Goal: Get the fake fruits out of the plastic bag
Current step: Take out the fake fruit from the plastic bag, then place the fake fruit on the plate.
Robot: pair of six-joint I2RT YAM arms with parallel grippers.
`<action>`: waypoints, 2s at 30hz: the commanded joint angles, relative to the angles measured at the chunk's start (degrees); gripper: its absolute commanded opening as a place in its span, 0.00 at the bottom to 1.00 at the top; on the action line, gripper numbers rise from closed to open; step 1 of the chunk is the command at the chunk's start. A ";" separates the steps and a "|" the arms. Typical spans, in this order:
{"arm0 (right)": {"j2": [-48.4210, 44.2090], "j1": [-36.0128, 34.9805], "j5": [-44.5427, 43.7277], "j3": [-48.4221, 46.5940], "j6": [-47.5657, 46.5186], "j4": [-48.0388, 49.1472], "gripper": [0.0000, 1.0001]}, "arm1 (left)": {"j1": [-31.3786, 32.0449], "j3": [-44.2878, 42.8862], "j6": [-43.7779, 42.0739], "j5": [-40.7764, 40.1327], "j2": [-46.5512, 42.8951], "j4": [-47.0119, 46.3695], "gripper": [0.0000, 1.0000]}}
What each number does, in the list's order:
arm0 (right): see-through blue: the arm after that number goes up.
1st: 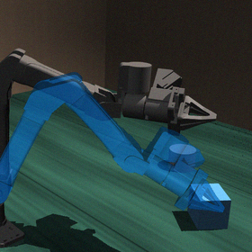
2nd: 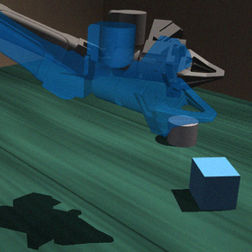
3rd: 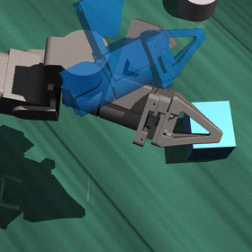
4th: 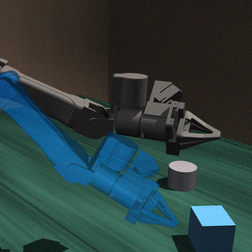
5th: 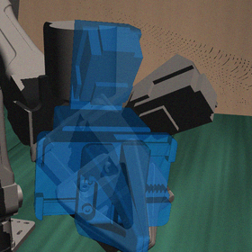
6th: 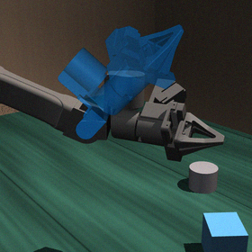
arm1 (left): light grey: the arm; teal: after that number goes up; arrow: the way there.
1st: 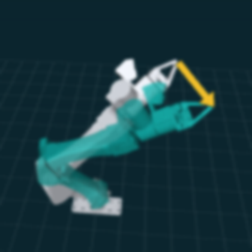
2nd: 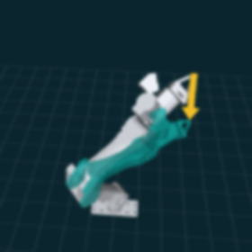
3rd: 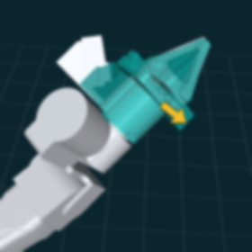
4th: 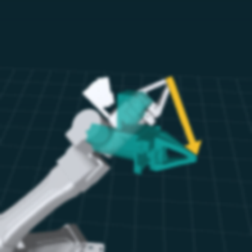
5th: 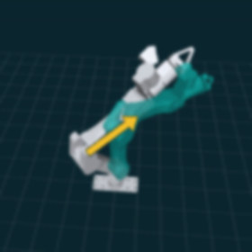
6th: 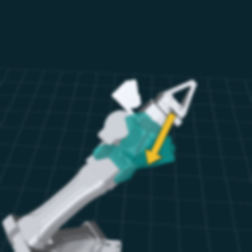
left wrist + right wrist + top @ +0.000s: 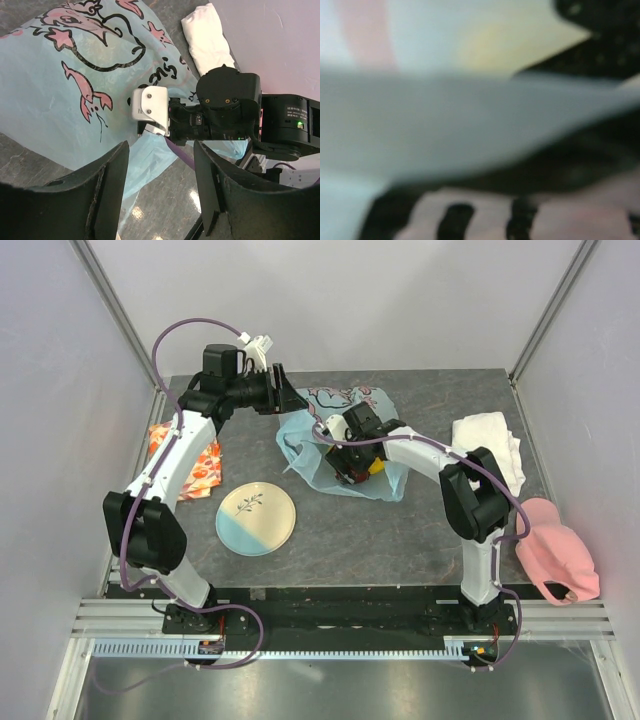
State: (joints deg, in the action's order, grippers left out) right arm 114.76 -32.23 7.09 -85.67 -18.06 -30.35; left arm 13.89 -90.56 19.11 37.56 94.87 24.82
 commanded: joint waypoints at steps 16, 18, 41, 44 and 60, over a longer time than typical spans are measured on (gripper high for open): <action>-33.81 -2.66 19.44 2.62 -7.95 -12.19 0.59 | -3.34 -7.08 -7.93 -4.32 -8.62 3.83 0.86; -32.42 -5.11 19.19 -2.45 -7.95 -13.67 0.59 | -3.69 -6.12 -10.49 -6.26 -11.62 5.67 0.87; -9.25 -25.51 18.13 -27.36 -4.88 -10.53 0.54 | -7.91 -6.64 -16.57 -26.13 -33.43 10.95 0.88; -0.11 -26.48 18.22 -29.45 -4.87 -7.10 0.54 | -8.18 -8.40 -16.65 -25.96 -34.75 10.95 0.88; 25.51 -32.02 7.59 -44.06 -4.17 1.78 0.59 | -12.75 -5.94 -15.60 -23.59 -38.44 11.74 0.88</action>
State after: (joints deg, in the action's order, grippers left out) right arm 140.27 -63.59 17.47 -125.86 -22.68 -33.47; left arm 1.65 -97.08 4.58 12.34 56.58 36.47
